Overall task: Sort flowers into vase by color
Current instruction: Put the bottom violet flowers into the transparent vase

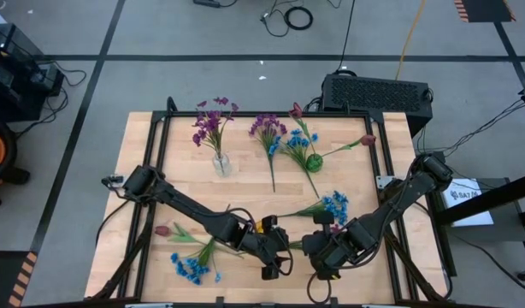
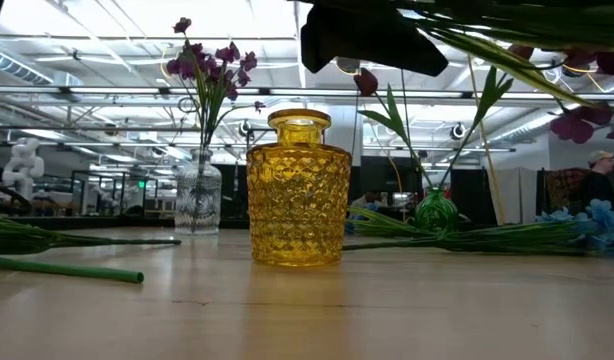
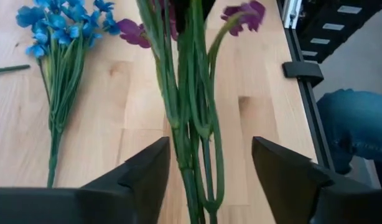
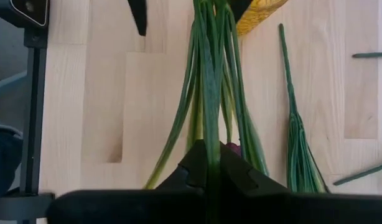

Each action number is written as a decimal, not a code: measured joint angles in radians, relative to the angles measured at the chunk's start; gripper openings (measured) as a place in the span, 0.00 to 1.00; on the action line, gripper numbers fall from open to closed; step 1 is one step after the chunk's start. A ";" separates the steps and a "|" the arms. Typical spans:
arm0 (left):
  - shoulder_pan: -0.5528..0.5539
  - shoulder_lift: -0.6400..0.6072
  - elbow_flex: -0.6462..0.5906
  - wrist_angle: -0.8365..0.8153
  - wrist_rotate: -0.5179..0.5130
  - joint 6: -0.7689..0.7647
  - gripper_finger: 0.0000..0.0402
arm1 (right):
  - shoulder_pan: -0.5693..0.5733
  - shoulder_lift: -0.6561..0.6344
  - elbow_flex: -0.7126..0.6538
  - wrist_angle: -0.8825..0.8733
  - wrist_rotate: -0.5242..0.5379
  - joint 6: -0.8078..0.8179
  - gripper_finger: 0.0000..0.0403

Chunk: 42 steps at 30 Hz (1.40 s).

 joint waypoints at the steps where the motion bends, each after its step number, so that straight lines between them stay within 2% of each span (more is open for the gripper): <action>1: 0.002 0.000 0.000 -0.001 0.001 0.000 0.54 | 0.000 0.000 0.000 0.000 0.000 0.000 0.00; 5: 0.010 0.000 0.000 -0.003 0.011 0.000 0.46 | 0.000 0.000 0.000 0.000 -0.002 0.000 0.00; 8: 0.009 0.000 0.000 -0.015 0.069 0.005 0.40 | 0.000 0.004 0.000 0.000 -0.006 0.001 0.00; 15: 0.011 -0.012 -0.001 -0.033 0.055 0.044 0.23 | 0.000 0.026 0.000 -0.001 -0.004 -0.012 0.02; 26: 0.011 -0.016 -0.001 -0.093 0.051 0.044 0.05 | 0.000 0.029 -0.001 -0.001 0.083 -0.017 0.24; 29: 0.012 -0.030 -0.001 -0.136 0.048 0.044 0.02 | 0.000 0.029 -0.001 -0.002 0.095 0.035 0.31; 35: -0.001 -0.094 -0.001 -0.321 0.021 -0.007 0.01 | 0.008 0.025 0.032 -0.066 0.115 0.099 0.42; 42: -0.080 -0.152 -0.001 -0.407 0.002 -0.007 0.01 | 0.047 -0.019 0.090 -0.107 0.320 0.114 0.45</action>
